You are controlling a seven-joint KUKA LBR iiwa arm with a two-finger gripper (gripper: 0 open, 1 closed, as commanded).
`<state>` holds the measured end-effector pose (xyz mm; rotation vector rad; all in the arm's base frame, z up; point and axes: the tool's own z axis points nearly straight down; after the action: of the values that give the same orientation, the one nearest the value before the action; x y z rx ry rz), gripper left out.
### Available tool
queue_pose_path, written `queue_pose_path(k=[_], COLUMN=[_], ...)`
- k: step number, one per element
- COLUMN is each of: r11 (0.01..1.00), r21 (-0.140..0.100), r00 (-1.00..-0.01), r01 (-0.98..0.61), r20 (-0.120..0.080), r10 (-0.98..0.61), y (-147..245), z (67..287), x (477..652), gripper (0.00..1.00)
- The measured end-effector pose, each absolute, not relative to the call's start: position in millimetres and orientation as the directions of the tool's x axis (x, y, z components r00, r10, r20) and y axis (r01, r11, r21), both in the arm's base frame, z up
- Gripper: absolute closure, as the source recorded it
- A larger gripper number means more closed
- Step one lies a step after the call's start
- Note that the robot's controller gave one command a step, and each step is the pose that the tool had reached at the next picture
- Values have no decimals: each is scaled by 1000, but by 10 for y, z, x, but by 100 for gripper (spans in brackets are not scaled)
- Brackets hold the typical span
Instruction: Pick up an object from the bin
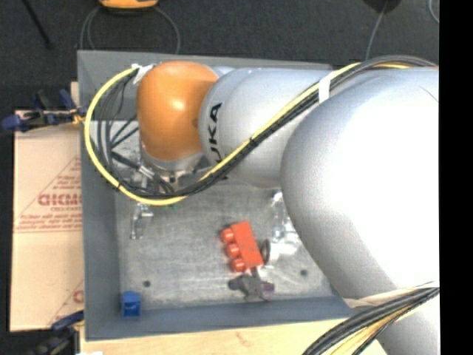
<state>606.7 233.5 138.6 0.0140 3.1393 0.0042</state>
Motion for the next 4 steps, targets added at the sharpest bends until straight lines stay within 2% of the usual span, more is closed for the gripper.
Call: queue_pose_path(k=[1, 2, 3, 4], r11=[999, 990, 950, 840], r21=[-1, -4, -2, -6], r00=[-999, -990, -950, -840], r01=[40, -143, -311, -543], r20=[-4, -1, -18, -4], r10=[40, -143, -311, -543], y=[1623, 897, -26, -637], z=[989, 860, 752, 1174], x=[6444, 6183, 5848, 5532], gripper=[0, 0, 0, 0])
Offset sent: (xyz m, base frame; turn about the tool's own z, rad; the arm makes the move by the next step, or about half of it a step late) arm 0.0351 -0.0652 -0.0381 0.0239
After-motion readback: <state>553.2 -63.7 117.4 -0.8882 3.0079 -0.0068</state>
